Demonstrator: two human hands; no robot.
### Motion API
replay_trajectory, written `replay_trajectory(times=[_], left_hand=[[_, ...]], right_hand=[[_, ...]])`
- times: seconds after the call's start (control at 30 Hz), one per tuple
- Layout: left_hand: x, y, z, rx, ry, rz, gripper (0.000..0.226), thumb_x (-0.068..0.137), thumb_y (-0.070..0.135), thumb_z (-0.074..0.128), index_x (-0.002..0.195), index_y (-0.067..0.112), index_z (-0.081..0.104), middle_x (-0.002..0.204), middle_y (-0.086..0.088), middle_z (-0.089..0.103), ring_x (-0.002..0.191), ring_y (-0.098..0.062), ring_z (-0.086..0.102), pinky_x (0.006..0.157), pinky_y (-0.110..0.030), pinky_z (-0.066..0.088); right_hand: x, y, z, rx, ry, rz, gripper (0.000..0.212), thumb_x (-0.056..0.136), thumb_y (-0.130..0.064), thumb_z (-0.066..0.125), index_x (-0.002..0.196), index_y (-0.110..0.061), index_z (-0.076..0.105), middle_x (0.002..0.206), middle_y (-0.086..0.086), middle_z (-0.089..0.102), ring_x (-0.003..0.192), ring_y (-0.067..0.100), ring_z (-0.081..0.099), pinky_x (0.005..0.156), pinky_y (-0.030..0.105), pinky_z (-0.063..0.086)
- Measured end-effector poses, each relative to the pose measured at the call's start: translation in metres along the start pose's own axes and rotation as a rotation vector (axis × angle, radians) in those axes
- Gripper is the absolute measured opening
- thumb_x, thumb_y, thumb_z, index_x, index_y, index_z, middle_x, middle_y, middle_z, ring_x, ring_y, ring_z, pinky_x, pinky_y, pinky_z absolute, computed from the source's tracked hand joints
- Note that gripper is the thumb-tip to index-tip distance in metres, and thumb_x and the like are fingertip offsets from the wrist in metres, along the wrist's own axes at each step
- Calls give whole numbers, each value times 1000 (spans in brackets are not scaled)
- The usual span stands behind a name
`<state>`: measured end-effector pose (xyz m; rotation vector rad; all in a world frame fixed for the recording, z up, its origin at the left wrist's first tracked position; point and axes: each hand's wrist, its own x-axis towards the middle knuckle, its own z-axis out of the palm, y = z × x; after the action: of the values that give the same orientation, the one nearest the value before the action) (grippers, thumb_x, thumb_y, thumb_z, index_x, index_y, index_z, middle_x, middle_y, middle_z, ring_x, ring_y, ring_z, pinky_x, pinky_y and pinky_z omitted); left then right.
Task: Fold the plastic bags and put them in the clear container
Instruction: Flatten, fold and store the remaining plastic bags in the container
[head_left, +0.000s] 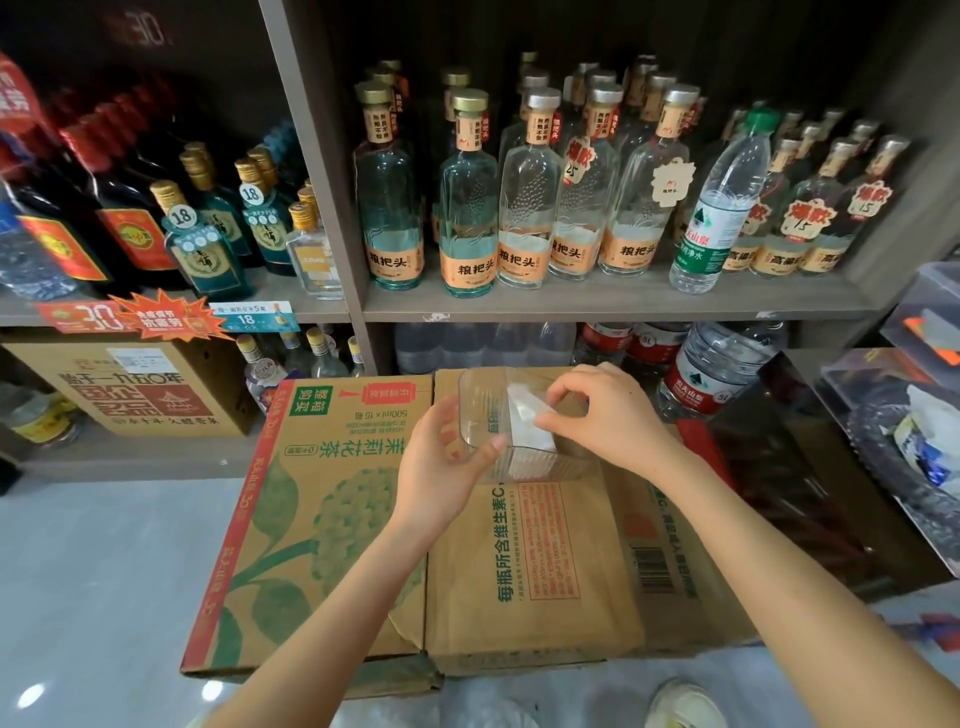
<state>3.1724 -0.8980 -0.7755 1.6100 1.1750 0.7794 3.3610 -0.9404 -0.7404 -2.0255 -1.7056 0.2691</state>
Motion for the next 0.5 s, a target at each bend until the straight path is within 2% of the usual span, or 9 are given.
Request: replay_trajectory(times=[0.13, 0.27, 0.33, 0.4, 0.5], left_hand=[[-1, -1, 0, -3, -1, 7, 72, 79, 35, 76, 141, 19, 43, 135, 6, 53, 118, -15, 54, 95, -30, 48], [0, -1, 0, -4, -3, 6, 73, 80, 35, 75, 142, 18, 43, 138, 6, 52, 119, -14, 53, 92, -26, 46], [1, -1, 0, -4, -3, 4, 73, 80, 36, 75, 143, 18, 42, 139, 6, 51, 119, -14, 53, 94, -27, 47], [1, -1, 0, -6, -3, 2, 74, 80, 35, 75, 144, 18, 41, 140, 5, 50, 120, -14, 52, 95, -28, 47], [1, -1, 0, -15, -4, 5, 74, 81, 34, 75, 144, 18, 40, 141, 5, 49, 121, -15, 51, 95, -28, 46]], right_hand=[[-8, 2, 3, 228, -78, 50, 19, 85, -47, 63, 96, -32, 65, 111, -16, 58, 110, 7, 42, 98, 33, 33], [-7, 6, 15, 171, -14, 67, 18, 87, -47, 59, 96, -33, 66, 111, -15, 55, 111, 13, 42, 103, 44, 32], [-4, 6, 19, 194, 68, 86, 14, 84, -44, 65, 92, -34, 61, 110, -14, 53, 111, 12, 42, 103, 43, 31], [-1, 6, 21, 213, 110, 105, 21, 81, -45, 69, 97, -36, 59, 115, -13, 53, 114, 14, 41, 102, 38, 29], [3, 5, 26, 112, 59, 119, 32, 80, -53, 67, 109, -41, 64, 128, -11, 47, 121, 16, 36, 97, 32, 20]])
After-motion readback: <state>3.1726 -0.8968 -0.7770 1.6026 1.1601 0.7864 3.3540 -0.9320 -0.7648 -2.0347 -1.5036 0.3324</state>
